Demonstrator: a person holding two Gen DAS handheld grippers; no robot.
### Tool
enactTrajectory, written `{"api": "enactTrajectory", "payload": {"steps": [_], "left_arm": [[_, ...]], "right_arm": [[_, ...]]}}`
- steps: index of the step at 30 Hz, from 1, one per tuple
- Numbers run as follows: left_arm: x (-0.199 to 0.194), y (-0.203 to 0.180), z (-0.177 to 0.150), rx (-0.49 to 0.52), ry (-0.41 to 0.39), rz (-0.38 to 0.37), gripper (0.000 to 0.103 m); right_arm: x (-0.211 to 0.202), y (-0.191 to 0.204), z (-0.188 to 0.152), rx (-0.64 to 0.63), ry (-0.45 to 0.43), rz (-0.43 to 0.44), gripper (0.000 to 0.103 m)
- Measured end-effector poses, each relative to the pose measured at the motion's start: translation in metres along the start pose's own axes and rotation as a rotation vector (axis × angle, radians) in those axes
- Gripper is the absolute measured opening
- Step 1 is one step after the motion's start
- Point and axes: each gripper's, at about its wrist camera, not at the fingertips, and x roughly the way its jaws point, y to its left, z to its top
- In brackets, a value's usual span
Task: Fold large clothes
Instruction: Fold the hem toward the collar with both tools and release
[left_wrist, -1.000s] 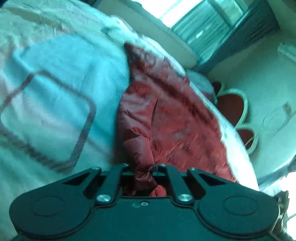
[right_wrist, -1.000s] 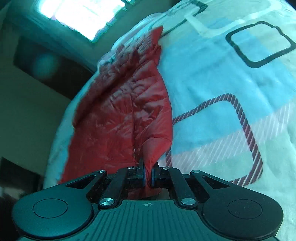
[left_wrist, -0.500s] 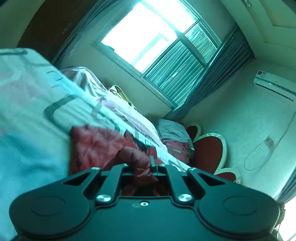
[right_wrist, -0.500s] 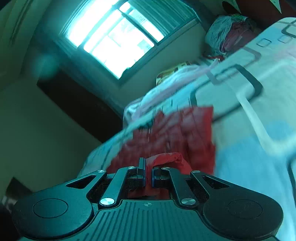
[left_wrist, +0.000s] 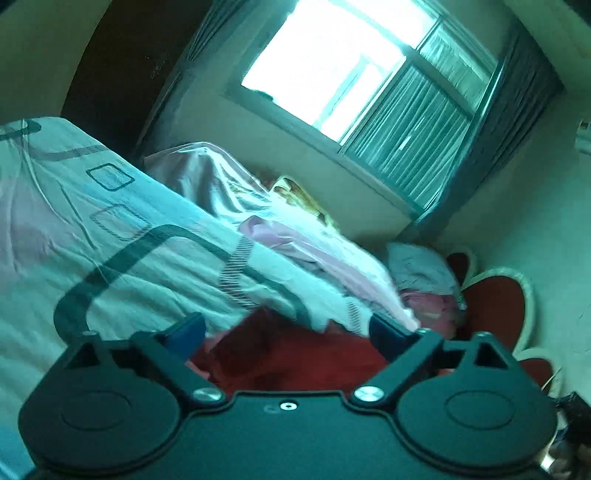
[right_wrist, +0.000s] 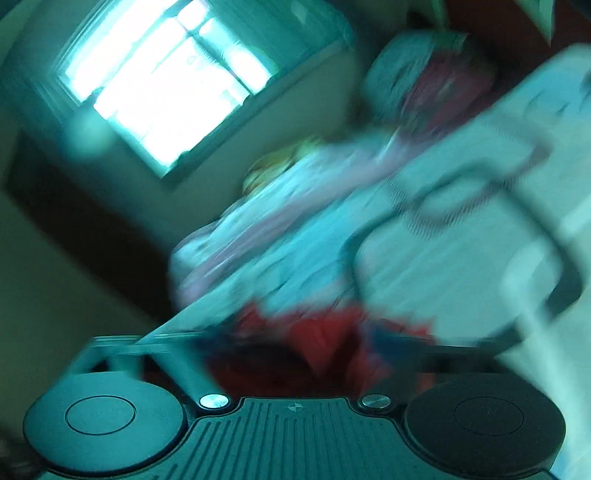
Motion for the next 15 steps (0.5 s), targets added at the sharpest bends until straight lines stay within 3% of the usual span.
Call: {"api": "enactTrajectory", "payload": {"steps": [1,3,6,10,11,12,13,14,15], "left_arm": [[0.007,0.002,0.002,0.021,0.021,0.012,0.089],[0.022,0.006,0.001,0.085,0.073,0.019,0.081],[0.051,0.012,-0.002,0.158,0.196,0.038,0.073],[0.086,0.024,-0.012,0.18,0.341,0.067,0.062],[0.09,0.026,-0.013,0.175,0.343,0.059,0.054],[0.091,0.027,-0.013,0.171,0.341,0.048,0.046],[0.091,0.027,-0.013,0.167,0.334,0.037,0.025],[0.089,0.026,-0.012,0.166,0.317,0.033,0.011],[0.085,0.025,-0.01,0.166,0.29,0.018,0.006]], "right_arm": [[0.008,-0.004,0.001,-0.005,0.022,0.0,0.096],[0.024,-0.01,0.0,-0.037,0.06,-0.01,0.081],[0.048,-0.014,-0.005,-0.103,0.116,-0.047,0.079],[0.089,-0.017,-0.019,-0.192,0.225,-0.115,0.079],[0.096,-0.017,-0.024,-0.218,0.253,-0.122,0.072],[0.105,-0.018,-0.028,-0.243,0.284,-0.132,0.051],[0.11,-0.018,-0.032,-0.271,0.292,-0.149,0.04],[0.11,-0.016,-0.033,-0.291,0.284,-0.143,0.017],[0.108,-0.014,-0.034,-0.305,0.265,-0.131,0.005]]}}
